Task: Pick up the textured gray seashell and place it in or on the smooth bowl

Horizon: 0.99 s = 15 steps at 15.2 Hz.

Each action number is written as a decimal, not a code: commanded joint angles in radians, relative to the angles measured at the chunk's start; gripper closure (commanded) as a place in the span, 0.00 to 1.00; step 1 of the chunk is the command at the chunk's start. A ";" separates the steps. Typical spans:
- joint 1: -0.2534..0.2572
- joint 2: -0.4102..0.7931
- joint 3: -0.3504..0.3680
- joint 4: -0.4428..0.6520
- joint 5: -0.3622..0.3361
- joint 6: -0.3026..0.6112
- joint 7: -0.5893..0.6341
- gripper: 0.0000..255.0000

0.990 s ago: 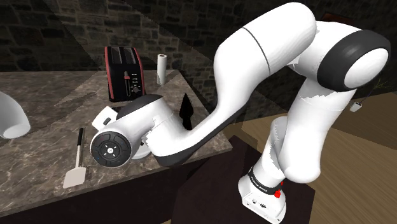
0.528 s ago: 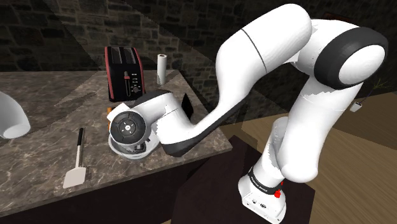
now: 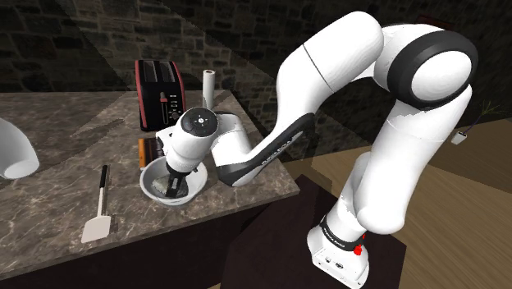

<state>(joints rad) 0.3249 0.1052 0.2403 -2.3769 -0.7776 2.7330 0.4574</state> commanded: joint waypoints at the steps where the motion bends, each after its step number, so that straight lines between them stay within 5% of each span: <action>1: -0.001 0.039 -0.013 0.016 -0.043 0.017 0.033 0.00; 9: 0.000 0.039 -0.013 0.016 -0.043 0.017 0.033 0.00; 10: -0.002 0.034 -0.013 0.012 -0.039 0.017 0.027 1.00; 15: -0.003 0.024 -0.006 0.013 -0.016 0.008 0.008 1.00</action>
<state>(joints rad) 0.3222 0.1188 0.2389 -2.3546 -0.7838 2.8264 0.4563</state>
